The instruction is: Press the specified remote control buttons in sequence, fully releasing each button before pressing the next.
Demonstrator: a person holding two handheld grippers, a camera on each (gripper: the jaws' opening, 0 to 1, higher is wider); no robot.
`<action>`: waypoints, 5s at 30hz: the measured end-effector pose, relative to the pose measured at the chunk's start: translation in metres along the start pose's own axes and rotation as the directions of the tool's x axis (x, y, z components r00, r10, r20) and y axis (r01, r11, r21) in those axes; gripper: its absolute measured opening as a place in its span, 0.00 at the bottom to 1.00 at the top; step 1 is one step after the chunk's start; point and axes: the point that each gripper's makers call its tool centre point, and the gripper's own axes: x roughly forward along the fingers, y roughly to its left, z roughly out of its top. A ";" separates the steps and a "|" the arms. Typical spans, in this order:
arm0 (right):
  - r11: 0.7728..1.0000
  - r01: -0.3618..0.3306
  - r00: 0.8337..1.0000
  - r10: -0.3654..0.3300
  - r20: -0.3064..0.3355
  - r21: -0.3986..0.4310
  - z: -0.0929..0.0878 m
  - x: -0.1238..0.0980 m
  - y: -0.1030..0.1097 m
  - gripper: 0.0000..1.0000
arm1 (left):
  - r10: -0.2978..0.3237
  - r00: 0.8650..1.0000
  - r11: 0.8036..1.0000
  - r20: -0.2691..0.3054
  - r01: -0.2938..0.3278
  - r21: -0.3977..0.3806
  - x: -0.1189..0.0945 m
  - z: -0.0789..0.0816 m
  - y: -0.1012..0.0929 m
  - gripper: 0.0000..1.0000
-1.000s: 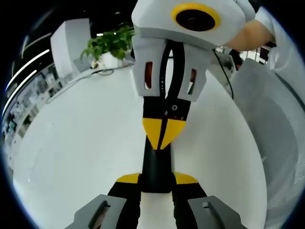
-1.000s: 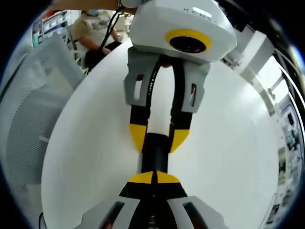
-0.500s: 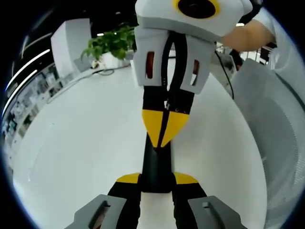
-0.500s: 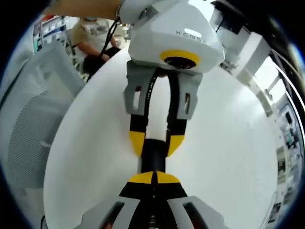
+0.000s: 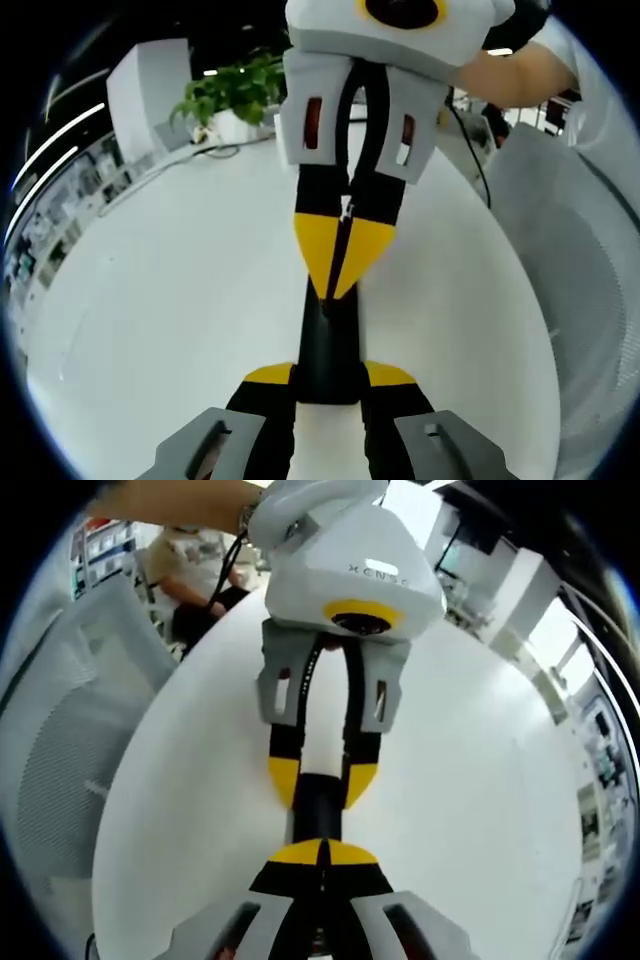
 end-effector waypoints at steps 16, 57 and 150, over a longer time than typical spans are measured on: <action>0.999 0.021 0.999 -0.022 0.032 0.030 0.002 -0.007 -0.003 0.10 | 0.002 1.000 1.000 -0.004 -0.002 0.005 0.000 -0.001 0.000 0.24; 0.991 0.003 0.990 -0.022 0.138 0.134 -0.013 -0.018 0.005 0.43 | 0.002 1.000 1.000 0.006 -0.003 0.007 -0.001 -0.001 -0.001 0.24; 0.984 -0.016 0.999 0.007 0.054 0.176 -0.075 -0.009 0.008 0.19 | -0.003 1.000 1.000 0.017 0.003 -0.009 -0.001 0.000 0.000 0.24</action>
